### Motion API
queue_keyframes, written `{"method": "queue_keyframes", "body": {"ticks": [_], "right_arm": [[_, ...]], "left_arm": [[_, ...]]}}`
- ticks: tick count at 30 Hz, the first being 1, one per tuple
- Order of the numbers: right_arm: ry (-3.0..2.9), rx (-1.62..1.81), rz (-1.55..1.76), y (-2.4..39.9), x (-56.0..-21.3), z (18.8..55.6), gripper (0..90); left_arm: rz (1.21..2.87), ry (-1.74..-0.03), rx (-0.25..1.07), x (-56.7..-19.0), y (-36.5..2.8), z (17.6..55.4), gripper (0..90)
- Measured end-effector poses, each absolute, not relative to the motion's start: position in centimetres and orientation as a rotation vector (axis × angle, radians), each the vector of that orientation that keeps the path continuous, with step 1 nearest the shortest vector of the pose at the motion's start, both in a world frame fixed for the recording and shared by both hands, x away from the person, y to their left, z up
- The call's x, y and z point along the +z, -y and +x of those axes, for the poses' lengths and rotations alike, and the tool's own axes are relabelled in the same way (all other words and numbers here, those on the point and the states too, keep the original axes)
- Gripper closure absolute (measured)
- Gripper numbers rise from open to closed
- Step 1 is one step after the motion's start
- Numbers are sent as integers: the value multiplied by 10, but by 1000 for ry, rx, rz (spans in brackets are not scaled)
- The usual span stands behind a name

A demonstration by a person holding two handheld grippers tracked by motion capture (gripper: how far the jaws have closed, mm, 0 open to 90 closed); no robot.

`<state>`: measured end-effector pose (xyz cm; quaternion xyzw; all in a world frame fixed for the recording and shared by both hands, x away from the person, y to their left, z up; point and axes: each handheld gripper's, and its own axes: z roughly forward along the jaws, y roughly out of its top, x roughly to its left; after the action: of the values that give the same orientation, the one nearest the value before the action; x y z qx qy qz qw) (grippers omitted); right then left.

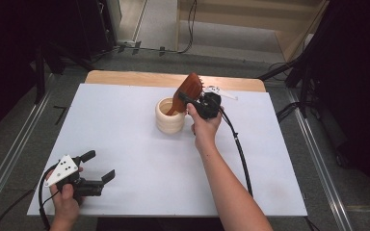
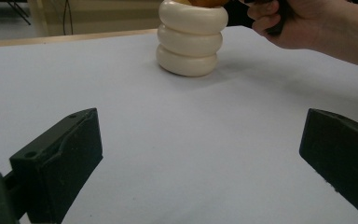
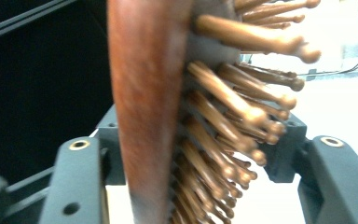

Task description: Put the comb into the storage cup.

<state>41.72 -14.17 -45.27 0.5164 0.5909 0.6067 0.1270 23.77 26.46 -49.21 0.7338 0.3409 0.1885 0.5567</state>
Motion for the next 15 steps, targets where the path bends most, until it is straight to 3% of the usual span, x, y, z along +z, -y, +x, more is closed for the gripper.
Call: {"method": "queue_keyframes", "body": {"ticks": [9,13,14,15], "right_arm": [[-1794,1785,1468,147,-451,417,109],[-1813,1763,1446,148,-448,415,75],[-1833,1749,1418,148,-447,413,0],[-1833,1749,1418,148,-447,413,0]], "left_arm": [[1734,-805,445,-492,-264,238,0],[1733,-803,445,-492,-264,238,0],[1735,-803,446,-492,-265,238,0],[1735,-803,446,-492,-265,238,0]]}}
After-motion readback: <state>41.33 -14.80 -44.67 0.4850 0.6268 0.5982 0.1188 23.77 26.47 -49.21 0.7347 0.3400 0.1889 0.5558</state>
